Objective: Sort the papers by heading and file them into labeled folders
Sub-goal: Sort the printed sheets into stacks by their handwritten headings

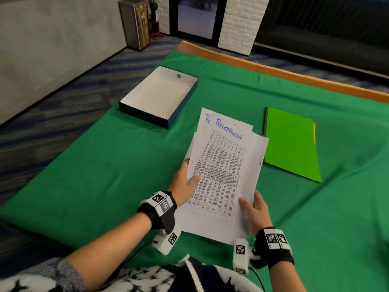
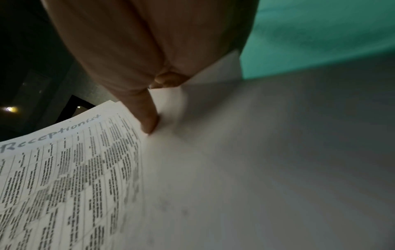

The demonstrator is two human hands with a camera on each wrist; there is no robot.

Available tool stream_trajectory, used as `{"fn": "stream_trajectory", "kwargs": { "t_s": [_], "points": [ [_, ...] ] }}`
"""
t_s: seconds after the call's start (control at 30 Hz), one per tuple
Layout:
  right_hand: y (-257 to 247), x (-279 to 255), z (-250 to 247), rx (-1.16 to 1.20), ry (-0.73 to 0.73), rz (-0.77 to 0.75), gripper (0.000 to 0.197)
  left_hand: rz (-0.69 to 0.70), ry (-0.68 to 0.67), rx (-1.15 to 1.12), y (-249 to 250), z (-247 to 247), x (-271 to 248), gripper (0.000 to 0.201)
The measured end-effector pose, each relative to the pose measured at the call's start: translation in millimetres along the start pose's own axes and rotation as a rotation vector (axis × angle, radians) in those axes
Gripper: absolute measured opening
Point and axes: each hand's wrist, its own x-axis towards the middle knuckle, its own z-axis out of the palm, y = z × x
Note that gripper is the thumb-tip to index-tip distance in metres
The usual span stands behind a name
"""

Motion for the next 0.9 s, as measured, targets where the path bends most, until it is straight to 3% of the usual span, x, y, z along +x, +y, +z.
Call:
{"fn": "stream_trajectory", "kwargs": {
  "t_s": [0.1, 0.17, 0.27, 0.37, 0.6, 0.8, 0.9],
  "points": [
    [2.8, 7.0, -8.2, -0.132, 0.124, -0.022, 0.037, -0.055, 0.037, 0.039, -12.1, 0.8, 6.6, 0.036],
    [6.3, 14.3, -18.8, -0.161, 0.232, -0.017, 0.033, -0.118, 0.082, 0.228, -28.8, -1.6, 12.9, 0.033],
    [9.8, 23.7, -31.9, -0.191, 0.325, 0.028, 0.027, -0.222, 0.058, 0.516, -53.8, -5.6, 17.8, 0.048],
    [16.6, 29.1, -34.2, -0.223, 0.354, 0.094, 0.036, -0.297, 0.041, 0.624, -65.2, -4.5, 19.6, 0.067],
    [31.3, 33.0, -16.4, -0.239, 0.314, 0.169, 0.038, -0.382, 0.048, 0.668, -62.6, -3.1, 30.4, 0.078],
    [22.0, 35.5, -5.6, -0.304, 0.299, 0.16, 0.034, -0.326, 0.108, 0.595, -61.2, -1.6, 30.4, 0.061],
    [24.0, 35.0, -5.3, -0.356, 0.296, 0.147, 0.034, -0.335, 0.115, 0.516, -61.5, -9.9, 34.2, 0.042]
  ]
}}
